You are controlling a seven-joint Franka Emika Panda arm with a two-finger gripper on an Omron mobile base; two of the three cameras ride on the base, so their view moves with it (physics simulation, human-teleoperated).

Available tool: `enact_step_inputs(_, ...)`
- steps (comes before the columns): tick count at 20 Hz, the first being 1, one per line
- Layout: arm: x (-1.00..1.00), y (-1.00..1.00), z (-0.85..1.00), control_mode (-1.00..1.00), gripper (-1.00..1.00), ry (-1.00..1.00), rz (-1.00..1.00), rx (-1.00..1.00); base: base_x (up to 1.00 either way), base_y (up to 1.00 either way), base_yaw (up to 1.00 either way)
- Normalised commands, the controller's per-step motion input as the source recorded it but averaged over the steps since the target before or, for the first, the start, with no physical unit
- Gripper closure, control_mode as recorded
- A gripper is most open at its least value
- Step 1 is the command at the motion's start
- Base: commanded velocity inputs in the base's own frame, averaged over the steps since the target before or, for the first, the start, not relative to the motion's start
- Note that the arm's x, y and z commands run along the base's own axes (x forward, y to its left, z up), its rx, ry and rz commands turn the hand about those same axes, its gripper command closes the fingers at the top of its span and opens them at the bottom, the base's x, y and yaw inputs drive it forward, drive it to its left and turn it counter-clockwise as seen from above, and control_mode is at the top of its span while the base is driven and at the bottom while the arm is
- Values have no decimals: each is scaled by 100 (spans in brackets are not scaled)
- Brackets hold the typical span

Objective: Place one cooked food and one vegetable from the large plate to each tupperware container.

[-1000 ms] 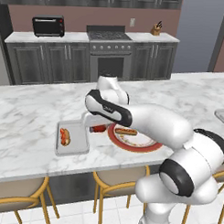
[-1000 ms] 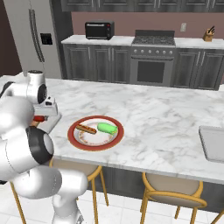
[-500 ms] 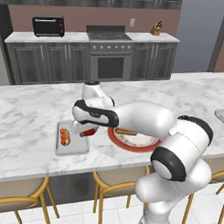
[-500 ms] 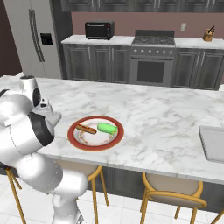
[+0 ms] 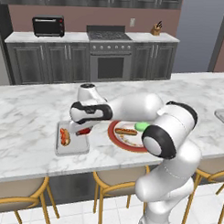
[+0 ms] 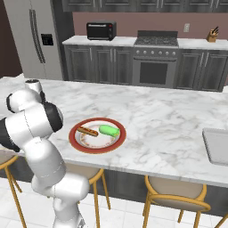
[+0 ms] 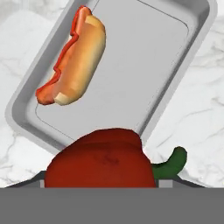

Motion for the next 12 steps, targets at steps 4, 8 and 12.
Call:
enact_step_inputs(4,28,31,-24,-100,100,0,0,0,0,0,0)
enact_step_inputs(8,26,0,-31,-100,100,0,0,0,0,0,0)
enact_step_inputs(12,28,8,-40,-100,100,0,0,0,0,0,0)
